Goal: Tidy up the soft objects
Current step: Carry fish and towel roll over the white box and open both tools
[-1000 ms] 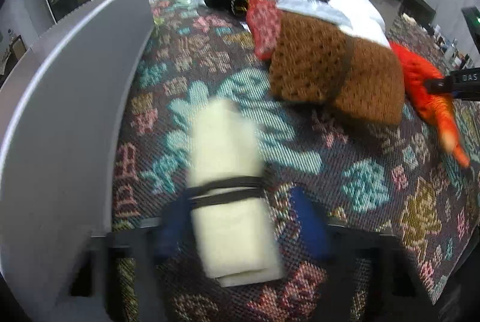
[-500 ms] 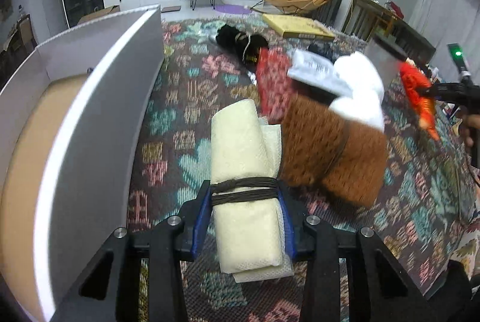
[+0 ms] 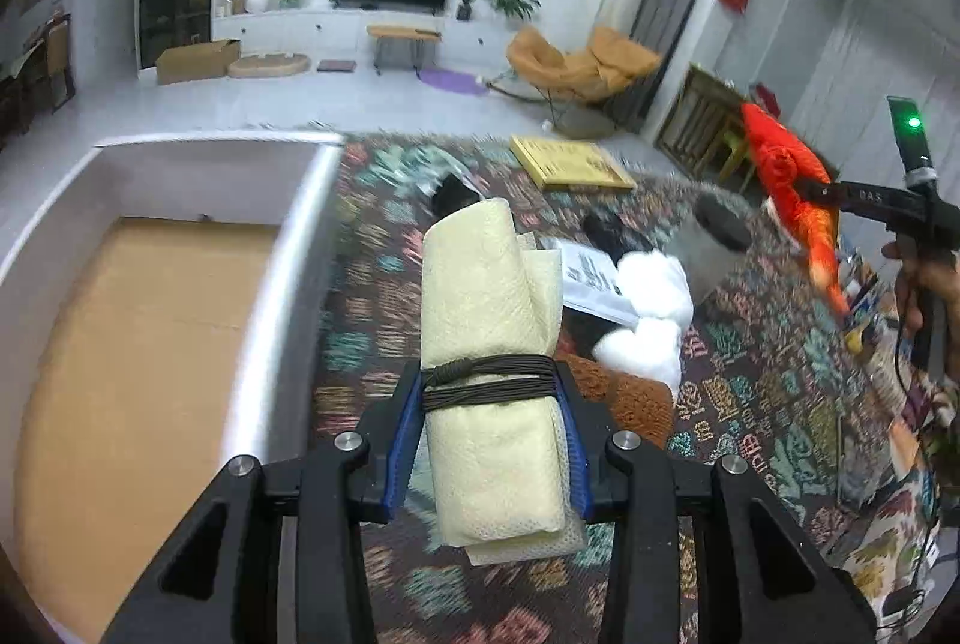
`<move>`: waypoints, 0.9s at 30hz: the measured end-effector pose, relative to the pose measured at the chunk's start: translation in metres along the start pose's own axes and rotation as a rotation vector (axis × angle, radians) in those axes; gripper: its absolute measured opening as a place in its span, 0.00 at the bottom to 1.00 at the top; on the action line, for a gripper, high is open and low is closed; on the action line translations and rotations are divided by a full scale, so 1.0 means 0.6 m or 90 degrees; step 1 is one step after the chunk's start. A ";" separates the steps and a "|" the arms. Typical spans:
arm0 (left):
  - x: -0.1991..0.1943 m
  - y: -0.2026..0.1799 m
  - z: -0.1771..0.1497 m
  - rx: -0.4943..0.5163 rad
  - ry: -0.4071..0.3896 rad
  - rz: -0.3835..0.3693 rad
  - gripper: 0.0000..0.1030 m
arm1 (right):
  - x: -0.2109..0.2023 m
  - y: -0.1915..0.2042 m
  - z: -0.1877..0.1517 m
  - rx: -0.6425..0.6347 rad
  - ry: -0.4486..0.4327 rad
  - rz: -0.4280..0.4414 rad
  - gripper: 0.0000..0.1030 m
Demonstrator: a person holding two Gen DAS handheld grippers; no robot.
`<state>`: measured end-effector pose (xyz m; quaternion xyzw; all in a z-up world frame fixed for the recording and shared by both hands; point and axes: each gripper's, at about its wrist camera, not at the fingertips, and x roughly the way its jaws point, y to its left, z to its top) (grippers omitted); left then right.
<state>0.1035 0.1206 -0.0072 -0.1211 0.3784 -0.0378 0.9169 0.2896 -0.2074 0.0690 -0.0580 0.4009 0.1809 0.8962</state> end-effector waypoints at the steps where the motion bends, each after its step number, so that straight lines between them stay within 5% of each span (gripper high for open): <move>1: -0.022 0.019 -0.001 -0.007 -0.007 0.008 0.39 | -0.013 0.051 -0.001 -0.015 -0.003 0.035 0.25; 9: -0.156 0.177 -0.039 -0.047 -0.034 0.153 0.39 | -0.049 0.462 -0.057 -0.100 0.034 0.324 0.29; 10: -0.166 0.198 -0.047 -0.049 -0.028 0.186 0.39 | -0.046 0.488 -0.063 -0.098 0.039 0.340 0.38; 11: -0.172 0.213 -0.055 -0.053 -0.024 0.221 0.43 | -0.038 0.522 -0.071 -0.085 0.045 0.365 0.63; 12: -0.177 0.226 -0.062 -0.058 -0.022 0.251 0.48 | -0.026 0.545 -0.077 -0.066 0.058 0.394 0.79; 14: -0.185 0.247 -0.077 -0.075 -0.022 0.286 0.90 | -0.007 0.557 -0.088 -0.024 0.078 0.420 0.86; 16: -0.199 0.252 -0.091 -0.087 -0.049 0.290 0.96 | 0.000 0.542 -0.095 0.005 0.076 0.422 0.86; 21: -0.189 0.191 -0.100 -0.062 -0.065 0.231 0.96 | 0.001 0.411 -0.135 0.028 -0.003 0.267 0.86; 24: -0.166 0.111 -0.100 -0.017 -0.058 0.139 0.96 | 0.014 0.280 -0.210 0.056 -0.047 0.080 0.86; 27: -0.113 -0.002 -0.126 0.054 -0.016 0.046 0.96 | 0.054 0.167 -0.297 0.097 -0.020 -0.084 0.86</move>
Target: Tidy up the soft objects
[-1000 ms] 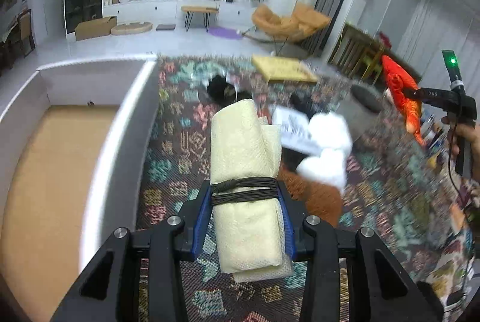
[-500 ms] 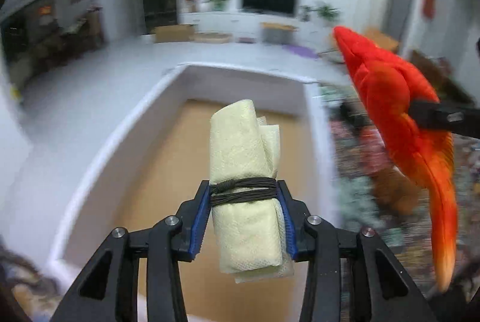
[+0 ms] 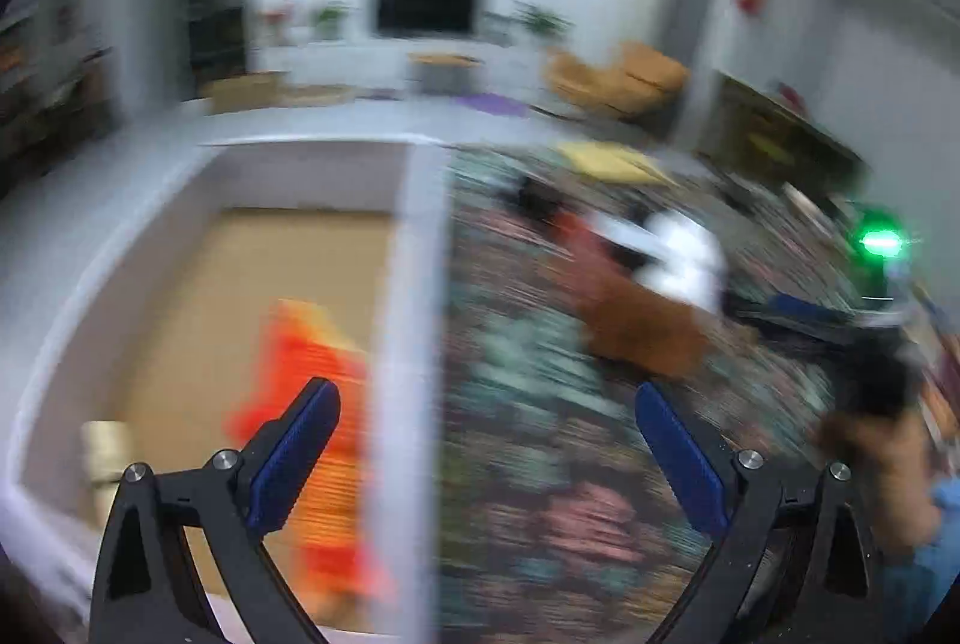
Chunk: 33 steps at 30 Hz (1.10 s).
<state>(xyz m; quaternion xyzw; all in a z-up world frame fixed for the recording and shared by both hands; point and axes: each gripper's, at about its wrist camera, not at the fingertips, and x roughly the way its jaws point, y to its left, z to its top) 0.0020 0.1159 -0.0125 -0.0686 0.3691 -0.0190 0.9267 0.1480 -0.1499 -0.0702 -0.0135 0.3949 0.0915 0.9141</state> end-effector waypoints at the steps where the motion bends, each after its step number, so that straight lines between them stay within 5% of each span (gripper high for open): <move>1: 0.027 -0.041 -0.015 0.023 0.024 -0.032 0.96 | 0.011 -0.024 -0.015 0.011 0.014 -0.025 0.86; 4: 0.129 -0.116 -0.063 0.053 0.096 -0.067 0.96 | 0.052 -0.097 -0.063 0.059 0.050 -0.075 0.86; 7: 0.233 -0.146 -0.088 0.046 0.149 -0.045 0.95 | 0.064 -0.123 -0.078 0.058 0.053 -0.108 0.86; 16: 0.357 -0.166 -0.047 0.045 0.120 0.051 1.00 | 0.077 -0.155 -0.081 0.090 0.058 -0.116 0.86; 33: 0.380 -0.171 -0.025 0.066 0.113 0.059 1.00 | 0.065 -0.140 -0.100 0.091 0.060 -0.117 0.89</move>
